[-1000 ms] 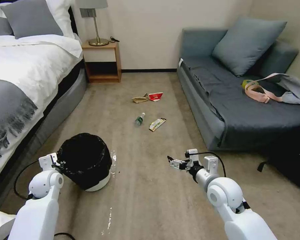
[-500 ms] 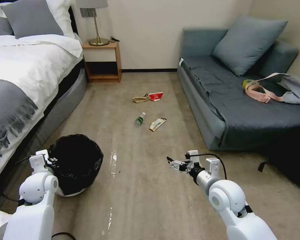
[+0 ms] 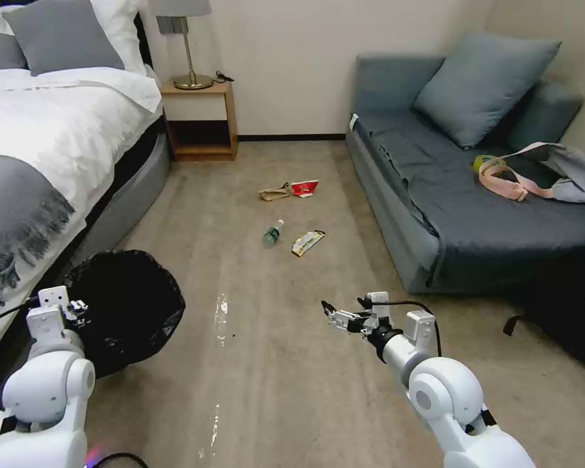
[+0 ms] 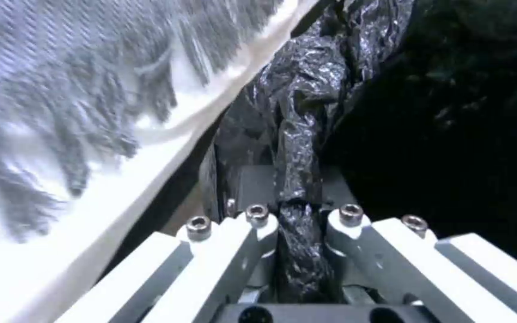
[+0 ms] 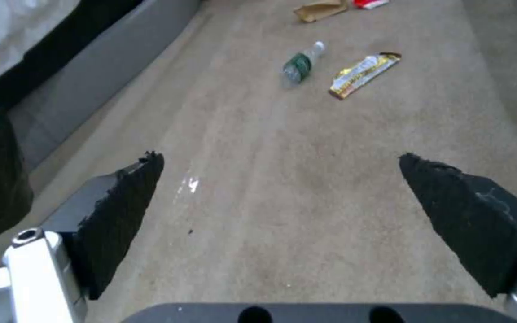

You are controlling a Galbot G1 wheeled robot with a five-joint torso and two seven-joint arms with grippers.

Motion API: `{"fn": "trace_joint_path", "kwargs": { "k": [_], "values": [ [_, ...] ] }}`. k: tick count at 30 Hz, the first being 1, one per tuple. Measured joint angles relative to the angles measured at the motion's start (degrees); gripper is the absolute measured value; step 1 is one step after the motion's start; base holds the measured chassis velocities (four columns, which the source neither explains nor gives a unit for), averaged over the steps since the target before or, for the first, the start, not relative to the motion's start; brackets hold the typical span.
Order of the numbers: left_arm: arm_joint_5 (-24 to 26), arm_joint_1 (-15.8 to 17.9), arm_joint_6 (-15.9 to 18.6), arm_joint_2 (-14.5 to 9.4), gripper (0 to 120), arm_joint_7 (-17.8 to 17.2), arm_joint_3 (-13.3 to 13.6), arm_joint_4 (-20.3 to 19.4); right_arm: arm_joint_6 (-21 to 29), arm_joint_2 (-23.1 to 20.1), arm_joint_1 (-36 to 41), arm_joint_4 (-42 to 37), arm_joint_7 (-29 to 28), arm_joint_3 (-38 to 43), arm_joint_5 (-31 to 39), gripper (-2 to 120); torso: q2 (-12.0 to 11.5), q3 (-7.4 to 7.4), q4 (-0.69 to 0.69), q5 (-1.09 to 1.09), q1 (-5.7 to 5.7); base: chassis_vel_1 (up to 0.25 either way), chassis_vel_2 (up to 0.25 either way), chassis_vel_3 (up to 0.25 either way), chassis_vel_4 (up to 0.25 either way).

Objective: Pick up the trash bin, then pick up the garbage on the floor and place it into the trash bin.

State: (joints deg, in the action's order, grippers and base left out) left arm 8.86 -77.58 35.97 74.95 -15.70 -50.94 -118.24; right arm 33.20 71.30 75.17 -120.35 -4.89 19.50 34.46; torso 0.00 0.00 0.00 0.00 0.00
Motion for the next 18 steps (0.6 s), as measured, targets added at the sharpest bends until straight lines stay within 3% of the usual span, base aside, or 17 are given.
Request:
{"fn": "trace_joint_path", "kwargs": {
  "k": [5,18],
  "values": [
    [-2.6,-2.4,-0.7,1.5,4,0.8,-0.1,-2.5,-0.5,0.4,0.6,-0.5,0.3,0.4,0.7,100,0.0,0.00,0.00,0.00,0.00,0.000,0.000,0.000,0.000],
    [-3.6,-3.7,-1.8,2.5,4,1.1,-0.3,-3.1,-1.9,0.5,1.6,-0.4,0.9,1.0,0.7,100,0.0,0.00,0.00,0.00,0.00,0.000,0.000,0.000,0.000]
  ]
}}
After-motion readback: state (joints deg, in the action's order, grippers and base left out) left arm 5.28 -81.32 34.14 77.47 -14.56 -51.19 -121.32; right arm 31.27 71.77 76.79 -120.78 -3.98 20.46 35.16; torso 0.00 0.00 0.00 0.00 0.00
